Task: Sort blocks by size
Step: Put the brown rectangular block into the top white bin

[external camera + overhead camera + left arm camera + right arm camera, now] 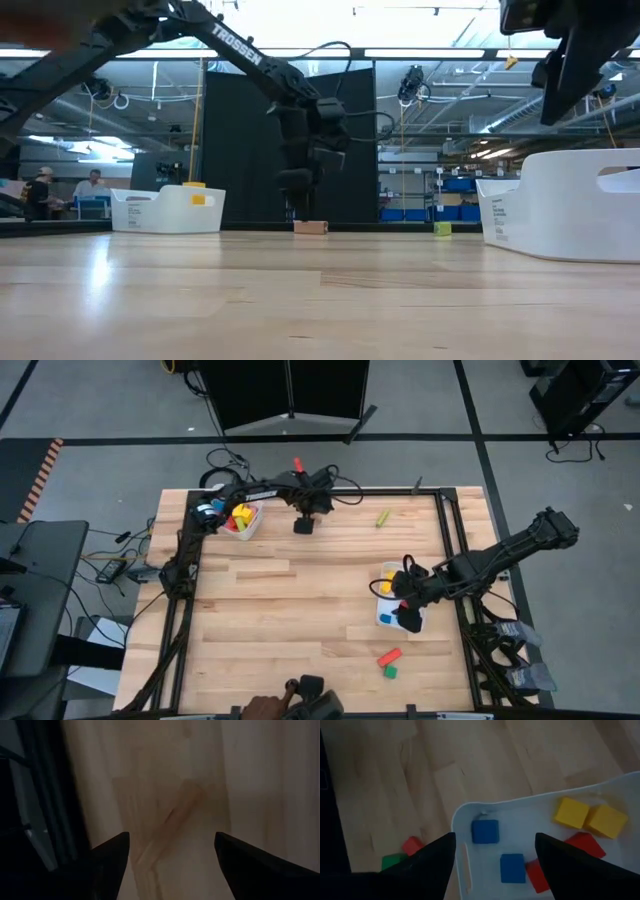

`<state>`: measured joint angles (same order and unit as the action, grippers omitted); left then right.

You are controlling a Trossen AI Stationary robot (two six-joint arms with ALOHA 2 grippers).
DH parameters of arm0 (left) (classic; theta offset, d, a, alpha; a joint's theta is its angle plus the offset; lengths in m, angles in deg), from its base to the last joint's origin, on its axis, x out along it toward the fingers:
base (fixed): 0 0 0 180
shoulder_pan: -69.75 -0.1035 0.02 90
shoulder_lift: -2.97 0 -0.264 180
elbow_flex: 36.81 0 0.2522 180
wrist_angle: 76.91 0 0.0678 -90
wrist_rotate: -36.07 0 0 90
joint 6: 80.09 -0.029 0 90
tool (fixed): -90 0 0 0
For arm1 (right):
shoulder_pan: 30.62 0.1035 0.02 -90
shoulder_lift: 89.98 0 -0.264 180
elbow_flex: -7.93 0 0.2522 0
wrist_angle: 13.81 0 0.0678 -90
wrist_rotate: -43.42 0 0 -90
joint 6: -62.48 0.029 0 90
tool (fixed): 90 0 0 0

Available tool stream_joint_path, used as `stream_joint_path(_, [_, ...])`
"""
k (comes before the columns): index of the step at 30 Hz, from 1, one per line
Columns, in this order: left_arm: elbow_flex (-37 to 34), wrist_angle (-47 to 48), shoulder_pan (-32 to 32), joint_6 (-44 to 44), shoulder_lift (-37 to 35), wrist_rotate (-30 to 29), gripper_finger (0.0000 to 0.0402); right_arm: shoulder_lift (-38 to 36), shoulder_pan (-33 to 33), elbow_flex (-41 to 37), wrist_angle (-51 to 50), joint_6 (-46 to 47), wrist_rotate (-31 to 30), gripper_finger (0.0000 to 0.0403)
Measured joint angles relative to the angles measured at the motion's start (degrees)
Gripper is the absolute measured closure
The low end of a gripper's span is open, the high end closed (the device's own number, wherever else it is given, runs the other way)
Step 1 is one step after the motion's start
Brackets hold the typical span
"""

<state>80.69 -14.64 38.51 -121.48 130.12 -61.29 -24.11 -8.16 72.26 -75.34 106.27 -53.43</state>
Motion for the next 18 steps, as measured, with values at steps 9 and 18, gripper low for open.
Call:
stream_joint_path(9, [0.97,1.88,-0.81,-0.10,4.26,2.73,0.0131,0.00,0.44,0.00,1.00,-0.26,-1.10,0.0123])
stream_joint_path(18, [0.85,3.37,-0.85,1.10,4.59,4.50,0.0282,0.00,0.42,0.00,1.88,-1.31,-2.53,0.0132])
